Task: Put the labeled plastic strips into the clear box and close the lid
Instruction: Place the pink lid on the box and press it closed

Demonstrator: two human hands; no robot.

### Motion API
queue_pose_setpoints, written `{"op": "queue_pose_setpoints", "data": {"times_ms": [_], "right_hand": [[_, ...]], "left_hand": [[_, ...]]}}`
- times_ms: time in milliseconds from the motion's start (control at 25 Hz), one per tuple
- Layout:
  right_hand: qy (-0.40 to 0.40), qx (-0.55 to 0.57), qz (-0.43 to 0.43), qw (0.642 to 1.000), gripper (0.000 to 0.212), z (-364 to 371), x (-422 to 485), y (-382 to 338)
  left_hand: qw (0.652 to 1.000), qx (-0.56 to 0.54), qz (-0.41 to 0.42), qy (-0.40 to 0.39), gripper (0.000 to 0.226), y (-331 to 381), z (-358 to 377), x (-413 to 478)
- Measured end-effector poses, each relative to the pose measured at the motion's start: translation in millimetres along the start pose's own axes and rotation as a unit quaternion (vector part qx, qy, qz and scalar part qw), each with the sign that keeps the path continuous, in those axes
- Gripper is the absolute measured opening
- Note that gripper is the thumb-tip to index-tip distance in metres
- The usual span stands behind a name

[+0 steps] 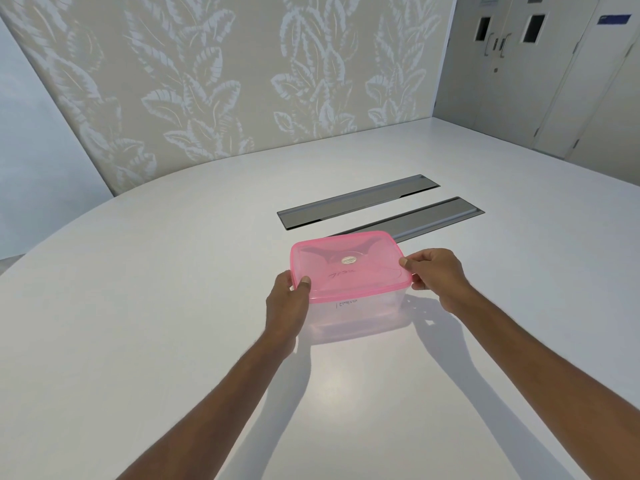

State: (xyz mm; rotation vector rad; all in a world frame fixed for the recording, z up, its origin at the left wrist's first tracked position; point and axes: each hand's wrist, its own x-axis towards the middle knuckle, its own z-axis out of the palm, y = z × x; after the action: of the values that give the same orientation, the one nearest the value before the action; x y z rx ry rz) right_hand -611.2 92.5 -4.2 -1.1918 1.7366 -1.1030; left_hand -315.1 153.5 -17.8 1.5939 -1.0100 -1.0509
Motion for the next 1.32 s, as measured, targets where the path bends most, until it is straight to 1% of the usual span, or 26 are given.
{"op": "queue_pose_setpoints", "data": {"times_ms": [120, 200, 280, 360, 480, 600, 680, 760, 880, 1000, 1120, 1200, 1320], "right_hand": [[-0.02, -0.016, 0.019, 0.999, 0.029, 1.0, 3.6, 0.8], [-0.032, -0.042, 0.022, 0.998, 0.041, 2.0, 5.5, 0.9], [-0.023, -0.061, 0.007, 0.998, 0.051, 4.3, 9.1, -3.3], [-0.011, -0.086, -0.033, 0.996, 0.053, 9.4, 16.1, -12.8], [-0.02, -0.137, -0.116, 0.984, 0.057, 23.3, 28.5, -30.4], [-0.043, -0.208, -0.188, 0.959, 0.057, 39.5, 46.0, -43.4], [-0.06, -0.262, -0.217, 0.938, 0.053, 48.8, 55.8, -47.3], [-0.055, -0.313, -0.24, 0.917, 0.053, 56.8, 67.0, -46.7], [-0.04, -0.357, -0.25, 0.899, 0.058, 67.3, 83.0, -46.0], [-0.037, -0.407, -0.243, 0.88, 0.061, 73.6, 96.6, -51.2], [-0.059, -0.446, -0.238, 0.86, 0.06, 79.6, 106.0, -57.4], [-0.07, -0.455, -0.236, 0.856, 0.058, 81.5, 111.1, -59.3], [-0.068, -0.459, -0.215, 0.859, 0.061, 81.4, 115.6, -56.0]], "left_hand": [[0.999, 0.018, -0.031, 0.027, 0.039, 6.9, -0.6, 10.4], [0.997, 0.053, -0.016, 0.054, 0.05, 16.5, -1.4, 22.7], [0.992, 0.101, 0.012, 0.078, 0.054, 29.1, -1.0, 38.5], [0.982, 0.161, 0.041, 0.091, 0.055, 41.1, 3.0, 56.5], [0.962, 0.256, 0.058, 0.08, 0.056, 54.9, 13.8, 82.9], [0.927, 0.362, 0.065, 0.069, 0.063, 58.7, 25.4, 105.6], [0.91, 0.402, 0.075, 0.066, 0.062, 55.4, 29.4, 116.8], [0.901, 0.421, 0.081, 0.068, 0.057, 52.1, 30.4, 127.3], [0.892, 0.44, 0.086, 0.061, 0.053, 51.0, 29.9, 143.3], [0.891, 0.443, 0.082, 0.06, 0.054, 49.3, 30.9, 152.3], [0.895, 0.435, 0.082, 0.062, 0.054, 42.4, 31.0, 156.1], [0.9, 0.424, 0.081, 0.059, 0.054, 40.2, 31.1, 158.3], [0.901, 0.424, 0.078, 0.056, 0.051, 39.3, 30.9, 159.1]]}}
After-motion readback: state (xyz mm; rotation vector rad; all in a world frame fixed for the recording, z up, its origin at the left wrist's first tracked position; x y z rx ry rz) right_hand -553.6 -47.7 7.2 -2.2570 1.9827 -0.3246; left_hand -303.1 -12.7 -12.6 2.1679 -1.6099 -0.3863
